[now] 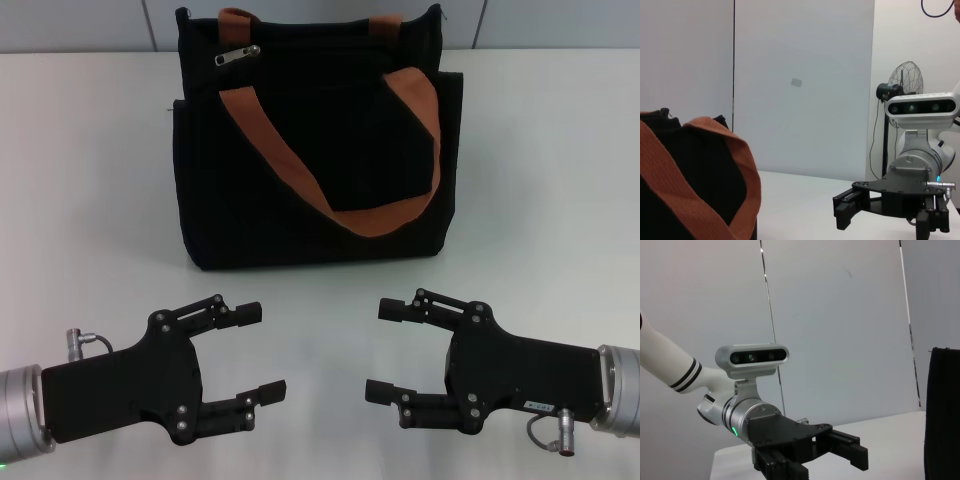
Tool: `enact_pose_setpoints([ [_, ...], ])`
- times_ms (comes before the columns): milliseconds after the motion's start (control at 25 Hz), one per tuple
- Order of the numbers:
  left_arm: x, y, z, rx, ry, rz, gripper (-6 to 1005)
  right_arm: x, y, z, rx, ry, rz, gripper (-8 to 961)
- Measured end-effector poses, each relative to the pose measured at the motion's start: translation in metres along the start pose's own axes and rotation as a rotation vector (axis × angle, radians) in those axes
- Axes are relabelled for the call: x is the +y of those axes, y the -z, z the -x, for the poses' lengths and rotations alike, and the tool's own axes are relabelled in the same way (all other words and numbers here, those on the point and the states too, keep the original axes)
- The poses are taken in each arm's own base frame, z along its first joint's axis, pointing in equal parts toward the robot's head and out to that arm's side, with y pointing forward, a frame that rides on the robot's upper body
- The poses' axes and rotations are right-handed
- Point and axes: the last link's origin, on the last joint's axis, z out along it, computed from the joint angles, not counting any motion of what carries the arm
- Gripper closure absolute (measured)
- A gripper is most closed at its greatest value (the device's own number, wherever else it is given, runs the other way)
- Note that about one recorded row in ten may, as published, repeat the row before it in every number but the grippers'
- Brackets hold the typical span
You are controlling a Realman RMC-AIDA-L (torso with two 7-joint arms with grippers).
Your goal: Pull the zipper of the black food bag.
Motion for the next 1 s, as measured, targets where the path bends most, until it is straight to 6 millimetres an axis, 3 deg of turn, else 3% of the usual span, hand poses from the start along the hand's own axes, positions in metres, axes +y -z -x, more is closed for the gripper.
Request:
enact_pose_setpoints([
  [520,-0.007,0.008,-0.003,0.039,-0.039,-0.090,218,0.000,0.000,-0.001,0.002,-0.001,-0.002,136],
  [760,-0.020,0.028,-0.010,0.191,-0.071,-0.344,219,0.001,0.000,-0.001,0.002,-0.004,-0.003,135],
  [1000,-0.059,0.045,-0.009,0.285,-0.021,-0.717,220,0.001,-0.005,-0.005,0.004,-0.006,-0.021,136],
])
